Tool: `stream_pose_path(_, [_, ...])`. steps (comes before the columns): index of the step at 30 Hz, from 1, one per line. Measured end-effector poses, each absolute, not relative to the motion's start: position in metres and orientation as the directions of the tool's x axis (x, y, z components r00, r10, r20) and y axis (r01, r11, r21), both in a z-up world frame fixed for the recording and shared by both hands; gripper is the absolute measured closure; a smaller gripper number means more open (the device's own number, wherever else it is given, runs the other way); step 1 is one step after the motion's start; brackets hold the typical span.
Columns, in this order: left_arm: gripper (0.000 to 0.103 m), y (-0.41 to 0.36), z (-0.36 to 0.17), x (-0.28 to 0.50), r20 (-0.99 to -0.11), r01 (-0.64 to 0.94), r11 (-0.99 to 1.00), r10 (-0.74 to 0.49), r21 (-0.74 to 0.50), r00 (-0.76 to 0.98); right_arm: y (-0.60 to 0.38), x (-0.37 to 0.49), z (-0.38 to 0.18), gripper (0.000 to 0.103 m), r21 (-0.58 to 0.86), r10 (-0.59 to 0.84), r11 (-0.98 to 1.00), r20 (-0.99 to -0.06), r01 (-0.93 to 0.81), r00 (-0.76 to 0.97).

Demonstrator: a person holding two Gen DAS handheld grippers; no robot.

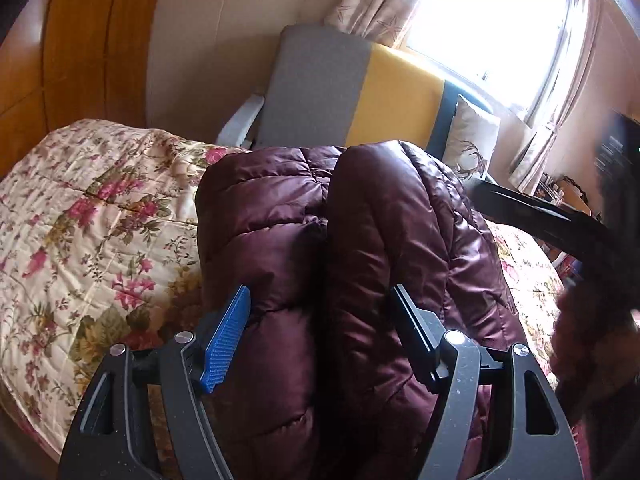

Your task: Fold large clothes

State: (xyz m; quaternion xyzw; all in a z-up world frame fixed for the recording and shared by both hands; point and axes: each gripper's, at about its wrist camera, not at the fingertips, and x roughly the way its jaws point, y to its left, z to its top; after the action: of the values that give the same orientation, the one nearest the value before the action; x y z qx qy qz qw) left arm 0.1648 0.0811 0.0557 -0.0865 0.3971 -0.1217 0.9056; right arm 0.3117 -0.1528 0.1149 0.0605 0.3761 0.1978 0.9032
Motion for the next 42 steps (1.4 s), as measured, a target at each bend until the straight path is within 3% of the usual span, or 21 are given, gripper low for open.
stream_pose_path(16, [0.023, 0.100, 0.040, 0.159, -0.702, 0.088, 0.973, -0.215, -0.212, 0.679, -0.095, 0.344, 0.066, 0.014, 0.204, 0.353, 0.928, -0.746, -0.310, 0.565])
stream_pose_path(20, [0.012, 0.103, 0.040, 0.158, -0.693, 0.080, 0.973, -0.211, -0.217, 0.690, -0.078, 0.349, 0.050, 0.013, 0.148, 0.303, 0.941, -0.764, -0.303, 0.570])
stream_pose_path(24, [0.011, 0.100, 0.038, 0.158, -0.705, 0.074, 0.977, -0.194, -0.198, 0.682, -0.072, 0.351, 0.046, 0.012, 0.136, 0.293, 0.943, -0.773, -0.304, 0.563])
stream_pose_path(30, [0.006, 0.099, 0.035, 0.151, -0.705, 0.079, 0.978, -0.193, -0.191, 0.682, -0.082, 0.348, 0.063, 0.010, 0.227, 0.373, 0.921, -0.750, -0.317, 0.546])
stream_pose_path(32, [0.006, 0.099, 0.034, 0.149, -0.705, 0.083, 0.978, -0.197, -0.193, 0.681, -0.092, 0.342, 0.076, 0.002, 0.274, 0.418, 0.904, -0.720, -0.327, 0.554])
stream_pose_path(36, [0.006, 0.096, 0.033, 0.148, -0.704, 0.071, 0.984, -0.166, -0.163, 0.690, -0.131, 0.324, 0.096, 0.002, 0.393, 0.488, 0.872, -0.644, -0.292, 0.589])
stream_pose_path(42, [0.006, 0.112, 0.020, 0.150, -0.715, 0.050, 0.978, -0.184, -0.205, 0.675, -0.210, 0.301, 0.050, 0.002, 0.537, 0.529, 0.829, -0.662, -0.157, 0.531])
